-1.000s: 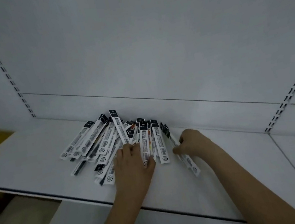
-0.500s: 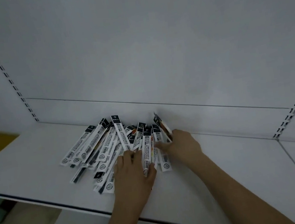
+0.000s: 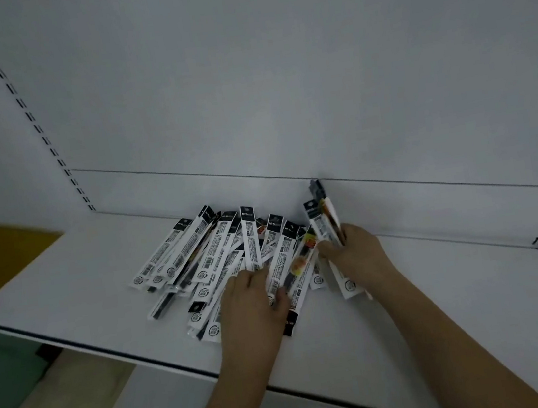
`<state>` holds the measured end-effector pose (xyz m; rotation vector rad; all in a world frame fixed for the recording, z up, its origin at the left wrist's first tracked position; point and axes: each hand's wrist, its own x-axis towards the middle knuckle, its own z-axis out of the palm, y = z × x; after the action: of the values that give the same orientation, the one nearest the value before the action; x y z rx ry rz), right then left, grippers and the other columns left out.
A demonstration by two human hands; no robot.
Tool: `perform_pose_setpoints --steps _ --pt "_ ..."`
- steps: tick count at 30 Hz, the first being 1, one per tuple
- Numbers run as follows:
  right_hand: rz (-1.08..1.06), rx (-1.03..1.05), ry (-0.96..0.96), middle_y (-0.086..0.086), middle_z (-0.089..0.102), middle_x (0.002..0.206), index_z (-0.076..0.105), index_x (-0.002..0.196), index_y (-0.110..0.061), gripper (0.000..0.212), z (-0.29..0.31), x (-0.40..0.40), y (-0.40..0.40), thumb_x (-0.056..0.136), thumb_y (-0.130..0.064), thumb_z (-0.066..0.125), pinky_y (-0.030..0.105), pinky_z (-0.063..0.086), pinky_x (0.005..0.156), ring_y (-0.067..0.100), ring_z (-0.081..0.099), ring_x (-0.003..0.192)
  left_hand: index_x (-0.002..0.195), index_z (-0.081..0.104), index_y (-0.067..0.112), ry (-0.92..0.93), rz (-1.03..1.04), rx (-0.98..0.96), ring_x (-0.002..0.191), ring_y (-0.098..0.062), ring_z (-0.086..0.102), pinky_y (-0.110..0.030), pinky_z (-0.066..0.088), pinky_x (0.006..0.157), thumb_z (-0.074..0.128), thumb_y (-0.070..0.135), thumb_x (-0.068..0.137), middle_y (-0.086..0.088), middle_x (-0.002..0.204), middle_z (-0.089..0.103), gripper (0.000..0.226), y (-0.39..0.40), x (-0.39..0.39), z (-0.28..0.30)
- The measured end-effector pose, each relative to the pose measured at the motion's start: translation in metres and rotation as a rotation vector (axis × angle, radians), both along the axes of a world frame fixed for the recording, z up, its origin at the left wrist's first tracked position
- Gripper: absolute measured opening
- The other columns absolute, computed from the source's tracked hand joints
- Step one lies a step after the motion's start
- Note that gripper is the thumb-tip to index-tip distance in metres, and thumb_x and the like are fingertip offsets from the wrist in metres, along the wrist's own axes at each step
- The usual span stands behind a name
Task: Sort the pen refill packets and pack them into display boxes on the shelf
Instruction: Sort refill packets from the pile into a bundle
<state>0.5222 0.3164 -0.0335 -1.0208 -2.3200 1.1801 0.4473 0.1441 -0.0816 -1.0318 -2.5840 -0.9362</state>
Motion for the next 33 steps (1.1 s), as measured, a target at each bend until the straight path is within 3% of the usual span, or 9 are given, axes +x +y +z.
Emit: perform_pose_setpoints --steps 4,7,10,13,18,21,24,30,33 --pt "-0.017 -0.190 0.134 0.004 0.072 0.073 0.058 0.098 -0.004 0.014 0.006 0.003 0.002 0.091 -0.015 0.061 0.016 0.046 0.044 0.008 0.065 0.047 0.119 0.067 0.007 0.001 0.000 0.038 0.096 -0.022 0.058 -0.040 0.052 0.086 0.069 0.020 0.085 -0.005 0.102 0.065 0.036 -0.001 -0.001 0.000" --pt "0.015 -0.167 0.047 0.003 0.066 0.067 0.058 0.090 -0.006 0.010 0.004 0.001 -0.002 0.091 -0.016 0.059 0.015 0.042 0.041 0.009 0.057 0.043 0.109 0.071 0.008 0.035 0.040 0.021 0.090 -0.021 0.057 -0.039 0.052 0.080 0.072 0.024 0.082 -0.004 0.094 0.064 0.032 0.000 -0.001 -0.001" --pt "0.035 -0.173 0.009 0.007 0.064 0.065 0.057 0.079 -0.009 0.018 -0.002 -0.001 -0.004 0.092 -0.021 0.059 0.023 0.046 0.052 0.015 0.056 0.050 0.096 0.070 0.013 0.083 0.062 -0.003 0.084 -0.021 0.053 -0.039 0.049 0.073 0.076 0.034 0.078 -0.002 0.087 0.059 0.028 0.002 -0.001 -0.002" --pt "0.036 -0.197 0.019 0.007 0.060 0.061 0.054 0.073 -0.010 0.024 -0.004 -0.002 -0.004 0.093 -0.023 0.059 0.024 0.043 0.052 0.013 0.051 0.048 0.090 0.069 0.013 0.069 0.056 0.044 0.083 -0.019 0.052 -0.038 0.048 0.073 0.077 0.030 0.079 0.000 0.085 0.059 0.023 0.001 -0.003 -0.003" --pt "0.035 -0.208 0.028 0.003 0.058 0.057 0.055 0.071 -0.011 0.029 -0.001 -0.002 -0.005 0.093 -0.030 0.061 0.022 0.041 0.051 0.010 0.049 0.044 0.095 0.069 0.017 0.071 0.064 0.053 0.090 -0.019 0.055 -0.032 0.037 0.085 0.075 0.027 0.080 0.003 0.092 0.062 0.019 0.000 -0.003 -0.003" --pt "0.052 -0.217 0.015 0.004 0.062 0.058 0.063 0.073 -0.008 0.040 0.000 -0.003 -0.008 0.092 -0.044 0.060 0.023 0.044 0.055 0.011 0.052 0.045 0.097 0.066 0.022 0.077 0.049 0.068 0.088 -0.015 0.055 -0.026 0.028 0.081 0.071 0.026 0.084 0.008 0.091 0.065 0.015 -0.003 0.001 0.003" --pt "0.047 -0.228 0.014 0.005 0.063 0.062 0.070 0.080 -0.001 0.051 0.000 -0.003 -0.009 0.090 -0.049 0.061 0.026 0.046 0.057 0.013 0.054 0.048 0.100 0.061 0.024 0.064 -0.010 0.099 0.079 -0.010 0.053 -0.027 0.037 0.077 0.069 0.018 0.088 0.011 0.087 0.063 0.016 -0.005 0.005 0.005" --pt "0.077 -0.209 0.002 0.000 0.061 0.055 0.063 0.052 -0.022 0.050 0.013 0.001 -0.016 0.083 -0.062 0.061 0.014 0.042 0.047 0.008 0.053 0.044 0.108 0.061 0.017 -0.015 -0.050 0.265 0.083 -0.003 0.055 -0.017 0.050 0.071 0.062 0.012 0.093 0.009 0.100 0.054 0.015 -0.008 0.008 0.012" --pt "0.107 -0.315 0.094 -0.007 0.061 0.049 0.068 0.068 -0.017 0.045 0.021 0.003 -0.023 0.081 -0.060 0.064 0.013 0.040 0.044 0.004 0.049 0.040 0.108 0.062 0.021 -0.175 -0.034 0.360 0.085 -0.002 0.059 -0.011 0.047 0.071 0.061 0.017 0.095 0.011 0.093 0.061 0.013 -0.010 0.010 0.019"
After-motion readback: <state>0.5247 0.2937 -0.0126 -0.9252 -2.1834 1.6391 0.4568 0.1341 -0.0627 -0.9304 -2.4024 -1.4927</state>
